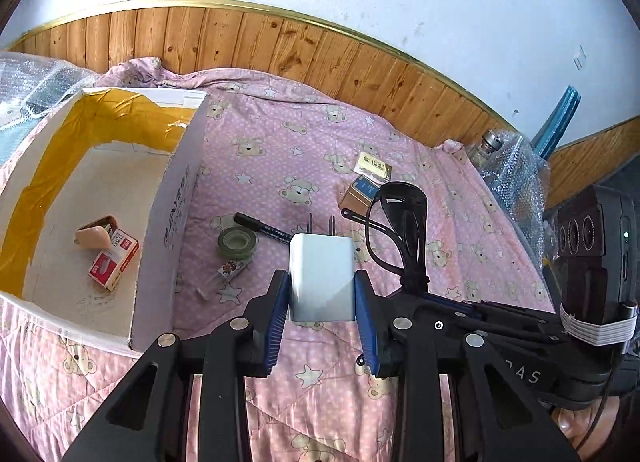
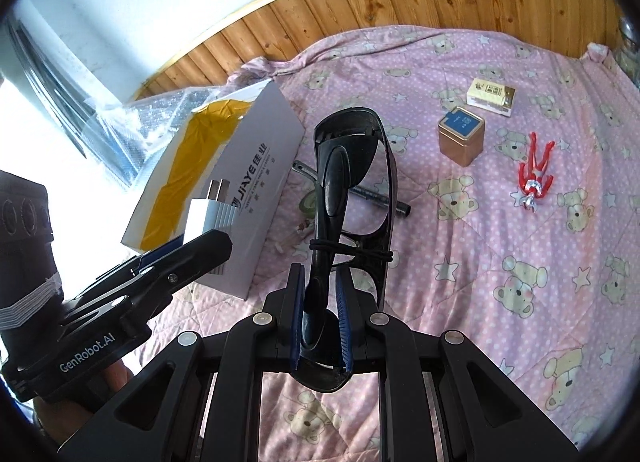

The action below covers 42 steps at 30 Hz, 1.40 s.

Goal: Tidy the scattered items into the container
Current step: 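Lift the charger and sunglasses and carry them toward the cardboard box, then lower the white charger and black sunglasses into the cardboard box with both tools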

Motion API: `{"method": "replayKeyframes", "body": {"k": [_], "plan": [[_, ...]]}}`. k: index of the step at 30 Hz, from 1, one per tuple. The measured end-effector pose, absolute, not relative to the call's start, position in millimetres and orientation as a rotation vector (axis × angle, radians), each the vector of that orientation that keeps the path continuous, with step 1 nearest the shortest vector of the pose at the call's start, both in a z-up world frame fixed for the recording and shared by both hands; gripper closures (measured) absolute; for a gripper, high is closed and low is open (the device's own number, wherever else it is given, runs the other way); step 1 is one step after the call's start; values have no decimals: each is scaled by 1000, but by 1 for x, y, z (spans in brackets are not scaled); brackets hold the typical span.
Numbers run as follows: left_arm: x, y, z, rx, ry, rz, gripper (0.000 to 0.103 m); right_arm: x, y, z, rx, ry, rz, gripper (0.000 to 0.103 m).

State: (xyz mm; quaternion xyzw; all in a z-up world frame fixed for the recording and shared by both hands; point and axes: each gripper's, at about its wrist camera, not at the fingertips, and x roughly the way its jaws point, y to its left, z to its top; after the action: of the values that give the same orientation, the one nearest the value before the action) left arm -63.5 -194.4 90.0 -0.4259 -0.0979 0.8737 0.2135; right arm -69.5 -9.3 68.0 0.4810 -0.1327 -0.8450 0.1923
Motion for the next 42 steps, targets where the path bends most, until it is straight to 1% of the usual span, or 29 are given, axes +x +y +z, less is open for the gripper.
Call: {"method": "replayKeyframes", "body": {"k": [10,21,31,42], "plan": [[-39,-220,112,-1117,-306,2478,69,-50,-34,95,1270,-319,-2378,87],[-18,-232,133,-1053,-294,2521,69,-33,-53,109,1235,-284,-2378,87],[-29,-250,138,-1028,-314,2539,69,-45,-73,121,1218,-247,-2381,87],[-51,-276,141,-1020,-375,2553,69,-69,-91,128,1217,-238,-2368,87]]}}
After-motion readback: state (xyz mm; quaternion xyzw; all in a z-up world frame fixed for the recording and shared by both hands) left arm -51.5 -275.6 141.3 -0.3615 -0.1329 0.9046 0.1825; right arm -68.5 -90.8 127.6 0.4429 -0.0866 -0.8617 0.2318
